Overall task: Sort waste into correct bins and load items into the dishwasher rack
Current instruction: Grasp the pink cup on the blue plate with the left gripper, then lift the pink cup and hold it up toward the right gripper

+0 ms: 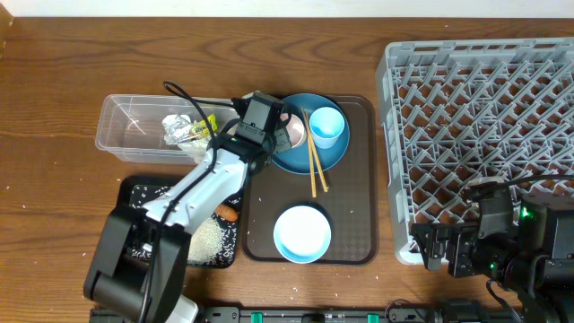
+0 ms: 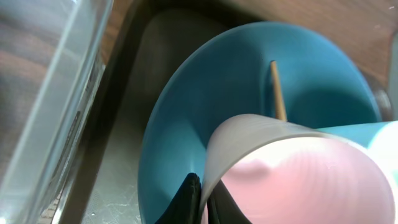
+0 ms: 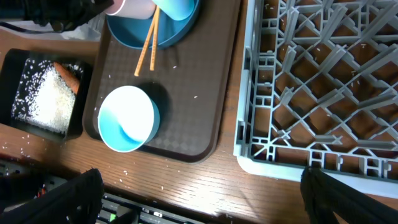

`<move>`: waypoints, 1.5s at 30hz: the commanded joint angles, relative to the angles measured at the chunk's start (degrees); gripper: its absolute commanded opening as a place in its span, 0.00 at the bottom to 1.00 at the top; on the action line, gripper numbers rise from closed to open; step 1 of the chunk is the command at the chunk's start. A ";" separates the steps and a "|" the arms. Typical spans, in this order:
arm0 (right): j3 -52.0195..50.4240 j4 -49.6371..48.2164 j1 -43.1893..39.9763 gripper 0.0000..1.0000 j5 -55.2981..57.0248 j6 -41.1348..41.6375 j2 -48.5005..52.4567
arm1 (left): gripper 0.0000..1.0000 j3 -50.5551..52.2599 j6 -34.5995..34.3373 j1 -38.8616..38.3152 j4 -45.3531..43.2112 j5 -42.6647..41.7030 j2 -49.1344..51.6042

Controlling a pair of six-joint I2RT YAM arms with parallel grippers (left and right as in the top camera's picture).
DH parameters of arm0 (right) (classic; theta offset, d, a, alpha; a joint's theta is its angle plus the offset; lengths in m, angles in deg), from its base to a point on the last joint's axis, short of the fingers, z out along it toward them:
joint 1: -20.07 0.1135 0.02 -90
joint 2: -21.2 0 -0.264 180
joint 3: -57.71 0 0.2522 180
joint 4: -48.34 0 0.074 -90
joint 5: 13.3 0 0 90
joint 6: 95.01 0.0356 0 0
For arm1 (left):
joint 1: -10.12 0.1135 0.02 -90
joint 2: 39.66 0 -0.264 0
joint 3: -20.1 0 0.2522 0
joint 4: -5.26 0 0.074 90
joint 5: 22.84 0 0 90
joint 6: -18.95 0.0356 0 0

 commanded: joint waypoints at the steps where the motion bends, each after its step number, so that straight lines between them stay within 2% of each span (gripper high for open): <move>1: -0.37 0.44 -0.63 0.99 0.37 -0.76 0.02 | 0.06 -0.90 0.39 -0.07 -0.07 0.76 -2.69; 8: -0.37 1.53 -0.63 0.99 2.93 -0.76 0.02 | 0.06 -0.90 0.39 0.24 0.90 0.74 -5.95; 13: -0.37 3.50 -0.63 0.99 9.90 -0.74 0.02 | 0.06 -0.90 0.39 1.64 9.90 -2.75 -15.04; 16: -0.37 4.37 -0.63 0.99 9.97 -0.28 0.02 | 0.06 -0.90 2.45 2.78 15.39 -11.17 -21.68; 18: -0.37 4.87 -0.63 0.99 9.40 -0.31 0.02 | 0.06 -0.90 8.04 3.78 16.70 -19.76 -26.75; 21: -0.37 5.46 -0.63 0.99 7.54 -0.90 0.02 | 0.06 -0.90 11.08 5.31 17.46 -30.05 -33.14; 23: -0.37 5.07 -0.63 0.99 4.00 -3.65 0.02 | 0.06 -0.90 11.19 6.56 17.57 -36.76 -36.76; 27: -0.37 -0.68 -0.63 0.99 -12.90 -9.14 0.02 | 0.06 -0.90 11.13 9.40 16.50 -52.78 -40.48; 32: -0.37 -7.34 -0.63 0.99 -36.54 -16.79 0.13 | 0.06 -0.90 8.52 11.21 12.96 -65.83 -38.99; 34: -0.37 -8.92 -0.63 0.99 -42.49 -19.10 0.31 | 0.06 -0.90 8.00 11.23 10.47 -70.99 -37.55; 39: -0.37 -12.04 -0.63 0.99 -42.82 -20.83 0.50 | 0.06 -0.90 4.11 11.23 4.72 -81.90 -33.05; 45: -0.39 -15.69 -0.63 0.99 -45.11 -21.35 1.07 | 0.06 -0.90 4.02 10.19 4.11 -83.76 -30.99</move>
